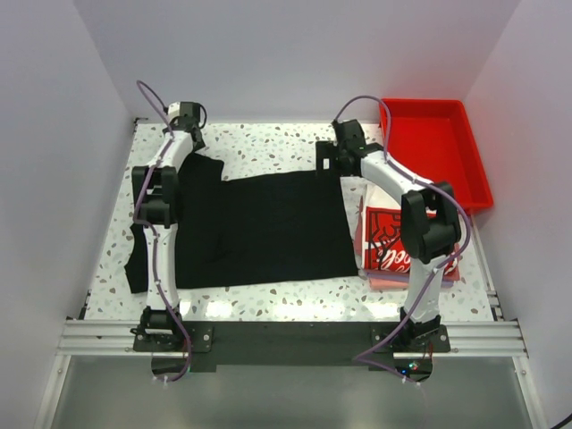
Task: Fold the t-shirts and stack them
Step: Fold the tshirt
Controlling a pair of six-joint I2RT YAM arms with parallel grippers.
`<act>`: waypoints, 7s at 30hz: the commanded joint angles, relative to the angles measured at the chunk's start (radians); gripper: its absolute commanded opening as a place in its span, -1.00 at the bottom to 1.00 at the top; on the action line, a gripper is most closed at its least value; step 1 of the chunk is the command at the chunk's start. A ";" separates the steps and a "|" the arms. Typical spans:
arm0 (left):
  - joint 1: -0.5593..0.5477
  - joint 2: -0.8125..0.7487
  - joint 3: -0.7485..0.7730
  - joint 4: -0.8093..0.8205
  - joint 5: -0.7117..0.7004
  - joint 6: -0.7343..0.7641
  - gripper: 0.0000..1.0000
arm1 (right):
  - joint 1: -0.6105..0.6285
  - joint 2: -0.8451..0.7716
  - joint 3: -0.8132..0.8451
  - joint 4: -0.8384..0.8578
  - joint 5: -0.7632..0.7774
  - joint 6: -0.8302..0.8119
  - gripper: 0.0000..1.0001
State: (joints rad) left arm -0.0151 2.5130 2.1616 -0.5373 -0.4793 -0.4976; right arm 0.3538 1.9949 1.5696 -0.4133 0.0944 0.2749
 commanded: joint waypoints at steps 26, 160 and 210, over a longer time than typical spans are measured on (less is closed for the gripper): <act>0.015 0.067 0.054 -0.061 -0.004 0.021 -0.71 | -0.006 0.088 0.151 0.016 0.041 0.004 0.98; -0.023 -1.264 -1.507 0.229 0.329 -0.254 1.00 | 0.244 -0.306 -0.460 0.191 -0.337 -0.032 0.98; -0.327 -1.275 -1.348 -0.089 0.232 -0.361 1.00 | 0.232 -0.384 -0.454 0.091 -0.111 -0.033 0.98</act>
State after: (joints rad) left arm -0.3473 1.2148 0.8402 -0.6762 -0.2584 -0.8467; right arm 0.5983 1.6478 1.0904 -0.3202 -0.0654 0.2443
